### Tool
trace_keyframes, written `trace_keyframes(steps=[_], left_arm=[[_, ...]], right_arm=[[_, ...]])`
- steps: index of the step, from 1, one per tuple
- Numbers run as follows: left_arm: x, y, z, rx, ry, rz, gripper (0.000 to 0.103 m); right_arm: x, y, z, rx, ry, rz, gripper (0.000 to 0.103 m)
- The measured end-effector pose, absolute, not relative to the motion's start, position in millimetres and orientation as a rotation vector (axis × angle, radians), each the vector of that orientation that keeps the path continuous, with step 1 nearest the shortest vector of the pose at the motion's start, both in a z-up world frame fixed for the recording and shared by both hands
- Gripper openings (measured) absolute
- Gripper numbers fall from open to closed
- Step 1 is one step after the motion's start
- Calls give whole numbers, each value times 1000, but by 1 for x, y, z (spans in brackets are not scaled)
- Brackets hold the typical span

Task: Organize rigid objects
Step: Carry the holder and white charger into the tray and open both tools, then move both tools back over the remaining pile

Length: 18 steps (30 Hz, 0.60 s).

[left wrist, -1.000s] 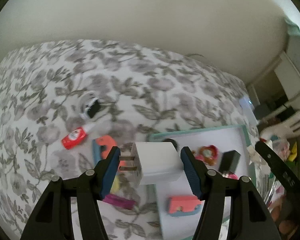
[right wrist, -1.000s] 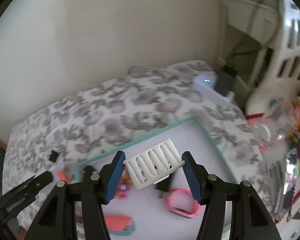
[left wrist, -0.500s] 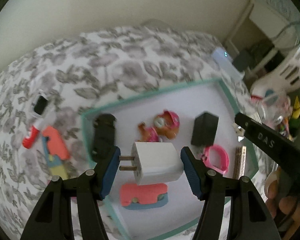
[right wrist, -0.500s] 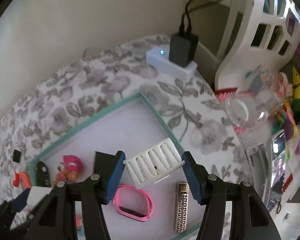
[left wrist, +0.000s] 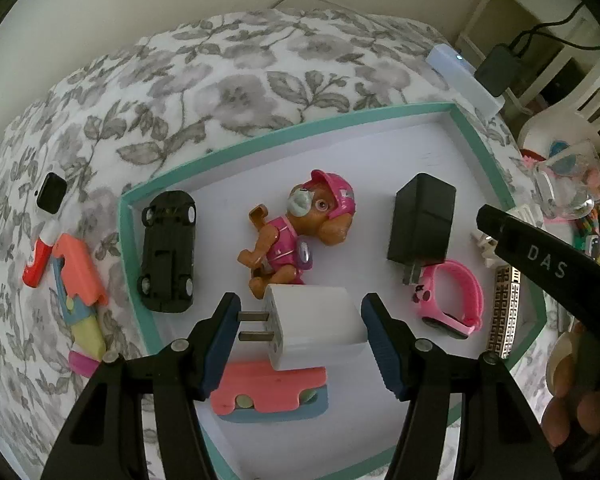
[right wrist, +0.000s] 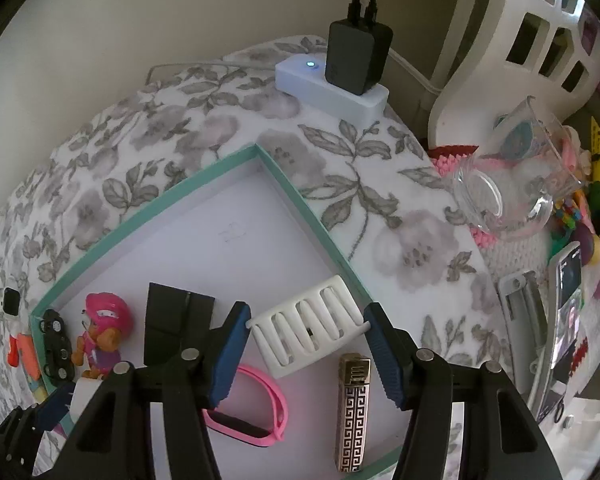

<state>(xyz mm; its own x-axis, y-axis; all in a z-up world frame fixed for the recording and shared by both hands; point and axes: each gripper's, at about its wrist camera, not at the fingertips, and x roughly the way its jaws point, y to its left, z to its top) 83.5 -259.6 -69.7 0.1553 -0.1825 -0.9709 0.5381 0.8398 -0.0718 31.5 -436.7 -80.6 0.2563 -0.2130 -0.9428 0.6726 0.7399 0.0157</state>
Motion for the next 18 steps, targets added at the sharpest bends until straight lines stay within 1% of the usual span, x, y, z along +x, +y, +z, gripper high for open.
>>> trace_keyframes(steps=[4,7,10,12,13,14,18], left_arm=[[84,-258,-67,318,1317,-528,65],[86,-258,-64,309,1314,-533,75],[87,-256,-59,305,1305,-530,75],[89,-255,-56,309,1294,-522,77],[90,-254,-54,314,1285,-515,83],[91,-254,-53,319,1275,-506,90],[95,-245,-44,324,1237,-474,91]], right_arm=[[32,-436,-82,461,1174,-632,63],[33,-436,-81,452,1174,-638,67],[32,-435,-76,444,1161,-638,67],[33,-434,-72,431,1150,-639,73],[33,-434,-68,423,1139,-642,80],[33,-433,-64,417,1126,-643,83],[34,-430,-55,424,1094,-623,83]])
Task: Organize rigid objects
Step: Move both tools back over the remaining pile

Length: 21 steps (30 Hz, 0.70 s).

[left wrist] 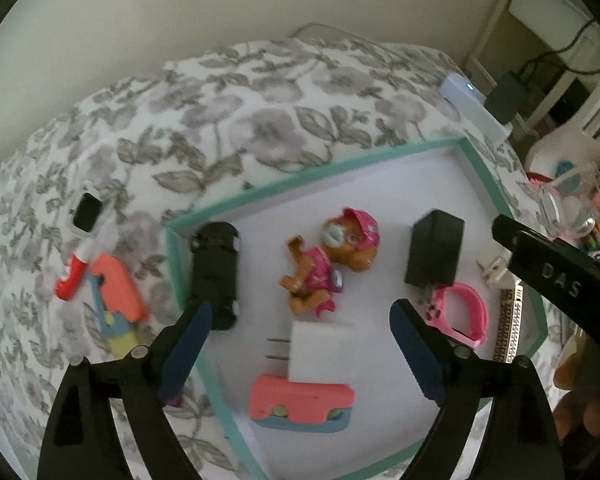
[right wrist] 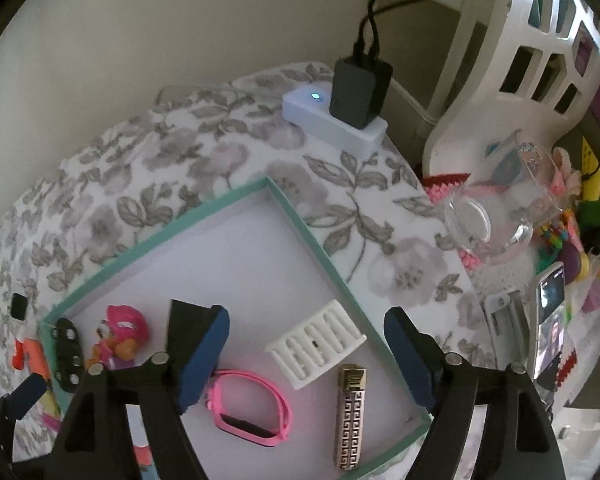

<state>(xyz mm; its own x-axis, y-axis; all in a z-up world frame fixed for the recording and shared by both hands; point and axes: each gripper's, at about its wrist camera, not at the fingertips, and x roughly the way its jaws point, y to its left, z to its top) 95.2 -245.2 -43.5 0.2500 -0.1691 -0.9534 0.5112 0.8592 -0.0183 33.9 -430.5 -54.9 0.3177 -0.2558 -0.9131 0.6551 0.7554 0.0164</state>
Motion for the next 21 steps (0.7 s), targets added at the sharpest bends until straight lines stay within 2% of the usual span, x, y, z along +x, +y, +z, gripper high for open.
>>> trace_keyframes(steps=[4,10,21], left_arm=[[107,-233,-37,282,1230,-450,92],[132,-199,-32,234,1207,-351,97],[179,-88,-22,37,1206,-109,97]], right_arm=[[38,-423,-50,424,1072,-614,97],[54,-395,-47,348,1073,-566,101],[84,-330,-33,331,1025,-371,101]])
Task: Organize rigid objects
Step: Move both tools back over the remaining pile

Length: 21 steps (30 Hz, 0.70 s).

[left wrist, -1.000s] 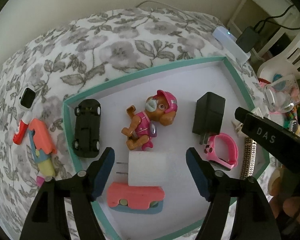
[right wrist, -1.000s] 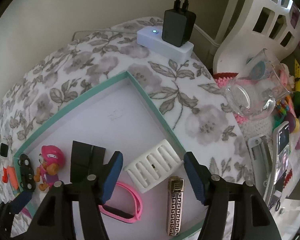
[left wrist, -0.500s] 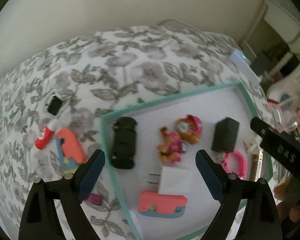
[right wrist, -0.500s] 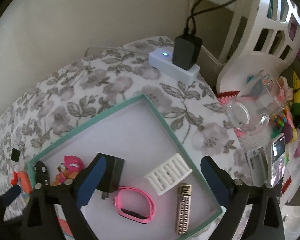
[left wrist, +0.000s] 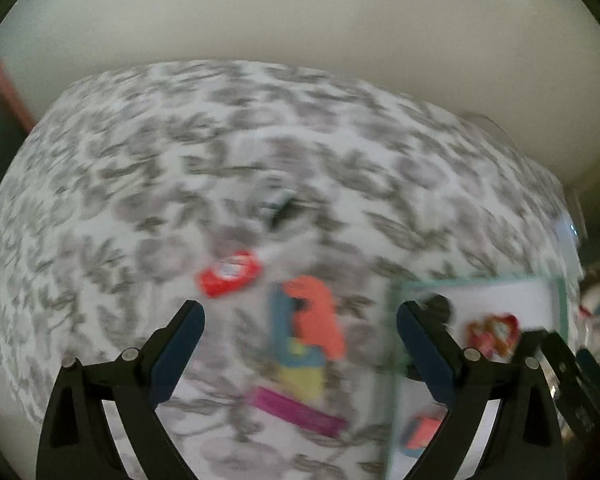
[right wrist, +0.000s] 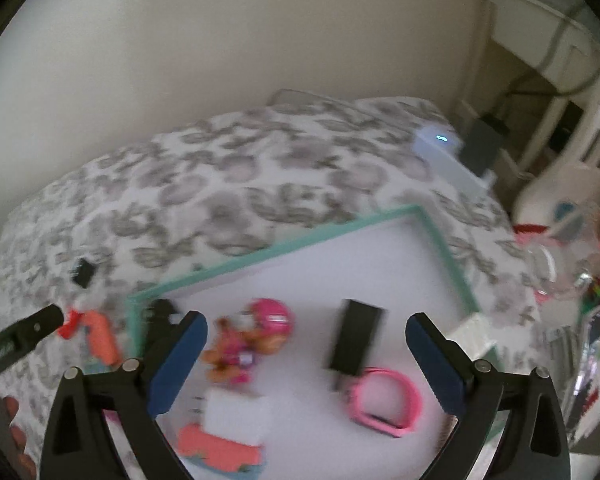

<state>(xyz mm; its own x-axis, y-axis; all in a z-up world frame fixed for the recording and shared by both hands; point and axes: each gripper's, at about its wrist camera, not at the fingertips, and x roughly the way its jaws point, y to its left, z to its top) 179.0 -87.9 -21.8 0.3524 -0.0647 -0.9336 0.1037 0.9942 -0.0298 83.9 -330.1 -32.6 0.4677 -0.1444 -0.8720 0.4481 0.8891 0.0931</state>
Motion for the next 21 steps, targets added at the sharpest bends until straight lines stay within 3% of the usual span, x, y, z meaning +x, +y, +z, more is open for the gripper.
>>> trace_keyframes(steps=[10,21], left_arm=[[188,-19,-17,7,1206,24,97],[182,5,-41,21,1298,58,97]], right_arm=[[109,-246,-26,310,1024,-127,101],[122,-181,-55,270,1133,-2,101]])
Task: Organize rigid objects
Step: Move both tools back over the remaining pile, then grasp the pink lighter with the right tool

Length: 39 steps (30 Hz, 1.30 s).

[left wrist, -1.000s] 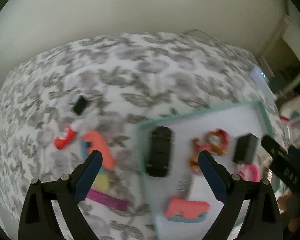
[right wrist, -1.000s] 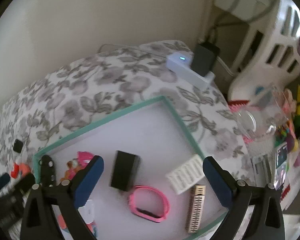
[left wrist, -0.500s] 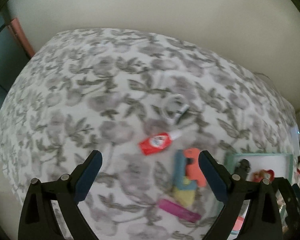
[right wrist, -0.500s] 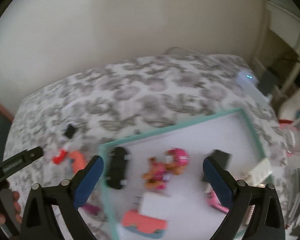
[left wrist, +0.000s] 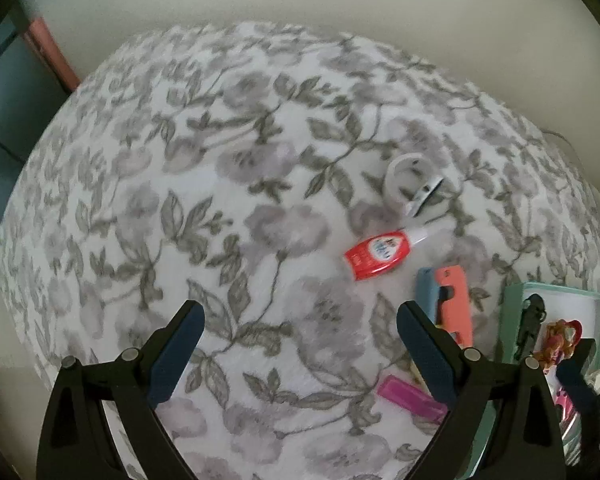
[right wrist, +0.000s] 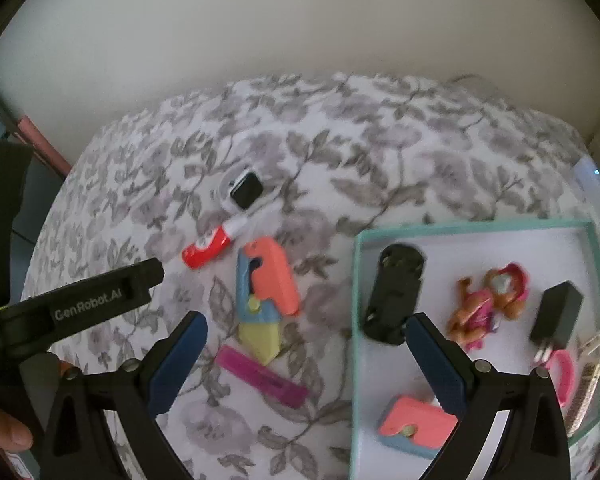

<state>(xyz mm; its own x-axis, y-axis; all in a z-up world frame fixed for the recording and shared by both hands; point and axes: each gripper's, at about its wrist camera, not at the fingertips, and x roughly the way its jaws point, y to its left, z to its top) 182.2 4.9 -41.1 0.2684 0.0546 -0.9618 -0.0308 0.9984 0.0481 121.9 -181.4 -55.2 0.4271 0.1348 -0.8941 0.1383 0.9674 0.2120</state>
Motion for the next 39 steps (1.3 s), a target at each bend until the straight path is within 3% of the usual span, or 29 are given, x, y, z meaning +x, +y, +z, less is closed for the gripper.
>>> trace_keyframes(steps=[21,34,39], left_arm=[[171,66,-88,3,1431,166,97],[181,97,-95,-39,1444,138,97],[184,96,-94,-53,1444,124,97]], right_arm=[[116,-149,-94,348,1230,-53,100],[116,-144,-119,387,1288,-114,95],[109,-150,-117,431,1282,-180,87]])
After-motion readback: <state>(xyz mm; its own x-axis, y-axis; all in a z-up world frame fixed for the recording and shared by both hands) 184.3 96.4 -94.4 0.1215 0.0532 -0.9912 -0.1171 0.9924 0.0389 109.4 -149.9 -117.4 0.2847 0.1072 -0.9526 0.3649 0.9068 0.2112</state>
